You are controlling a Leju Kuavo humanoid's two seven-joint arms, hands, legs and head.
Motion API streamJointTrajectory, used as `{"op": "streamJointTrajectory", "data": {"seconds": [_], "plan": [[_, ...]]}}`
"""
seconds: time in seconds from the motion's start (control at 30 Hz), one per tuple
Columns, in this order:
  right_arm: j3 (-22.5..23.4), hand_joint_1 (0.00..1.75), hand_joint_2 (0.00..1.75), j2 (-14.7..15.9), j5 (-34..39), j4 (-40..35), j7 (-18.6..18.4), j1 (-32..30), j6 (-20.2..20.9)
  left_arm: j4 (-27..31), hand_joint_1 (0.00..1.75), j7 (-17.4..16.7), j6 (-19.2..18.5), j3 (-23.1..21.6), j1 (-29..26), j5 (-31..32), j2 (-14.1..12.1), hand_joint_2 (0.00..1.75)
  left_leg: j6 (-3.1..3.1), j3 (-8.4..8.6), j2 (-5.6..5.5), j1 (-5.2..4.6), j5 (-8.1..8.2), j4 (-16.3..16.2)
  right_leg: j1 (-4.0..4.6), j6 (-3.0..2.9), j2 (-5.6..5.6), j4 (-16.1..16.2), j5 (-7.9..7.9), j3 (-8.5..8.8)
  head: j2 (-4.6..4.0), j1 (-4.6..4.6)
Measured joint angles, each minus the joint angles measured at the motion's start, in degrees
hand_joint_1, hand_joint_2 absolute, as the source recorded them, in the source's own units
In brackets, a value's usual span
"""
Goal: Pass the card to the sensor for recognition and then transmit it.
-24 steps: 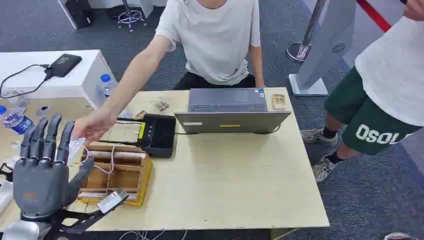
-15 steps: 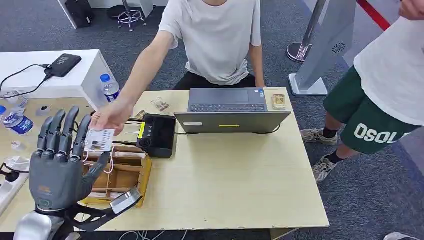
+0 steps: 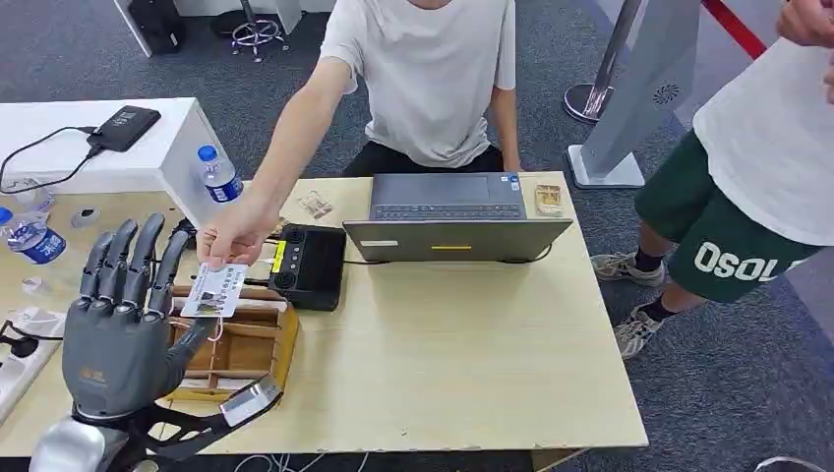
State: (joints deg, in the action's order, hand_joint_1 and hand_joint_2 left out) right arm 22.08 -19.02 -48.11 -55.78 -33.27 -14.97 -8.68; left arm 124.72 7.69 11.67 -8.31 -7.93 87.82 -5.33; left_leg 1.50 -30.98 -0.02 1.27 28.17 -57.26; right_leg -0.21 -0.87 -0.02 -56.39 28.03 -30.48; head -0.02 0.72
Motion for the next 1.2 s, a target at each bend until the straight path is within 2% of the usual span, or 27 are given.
{"op": "streamJointTrajectory", "data": {"seconds": [0.37, 0.4, 0.43, 1.2], "plan": [[0.0, 0.00, 1.75, -0.1, 0.0, -0.5, 0.0, -0.2, 0.1, 0.0, 0.00, 0.3, 0.1, 0.0, -0.8, 0.0, -0.6, 1.75, 0.00, -0.03, -0.01, 0.00, 0.00, 0.0, 0.00, 0.00, -0.01, 0.0, 0.00, -0.03, 0.00, 0.00], [0.0, 0.00, 1.75, -0.1, 0.0, -0.5, 0.0, -0.2, 0.1, 0.0, 0.10, 0.4, 0.1, 0.0, -0.8, 0.0, -0.6, 1.75, 0.00, -0.03, 0.00, 0.00, 0.00, 0.0, 0.00, 0.00, -0.01, 0.0, 0.00, -0.03, 0.00, 0.00], [0.0, 0.00, 1.75, -0.1, 0.0, -0.5, 0.0, -0.2, 0.1, 0.0, 1.75, 0.4, 0.1, 0.0, -0.9, 0.0, -0.6, 1.75, 0.00, -0.03, 0.00, 0.00, 0.00, 0.0, 0.00, 0.00, -0.01, 0.0, 0.00, -0.03, 0.00, 0.00], [0.0, 0.00, 1.75, -0.2, -1.0, -1.1, 0.0, -0.5, 0.1, 0.0, 1.75, 2.1, 0.7, -0.3, -0.9, 0.0, -0.5, 1.75, 0.00, -0.05, 0.00, 0.00, 0.00, 0.0, 0.00, 0.00, 0.00, 0.0, 0.00, -0.05, 0.00, 0.00]]}}
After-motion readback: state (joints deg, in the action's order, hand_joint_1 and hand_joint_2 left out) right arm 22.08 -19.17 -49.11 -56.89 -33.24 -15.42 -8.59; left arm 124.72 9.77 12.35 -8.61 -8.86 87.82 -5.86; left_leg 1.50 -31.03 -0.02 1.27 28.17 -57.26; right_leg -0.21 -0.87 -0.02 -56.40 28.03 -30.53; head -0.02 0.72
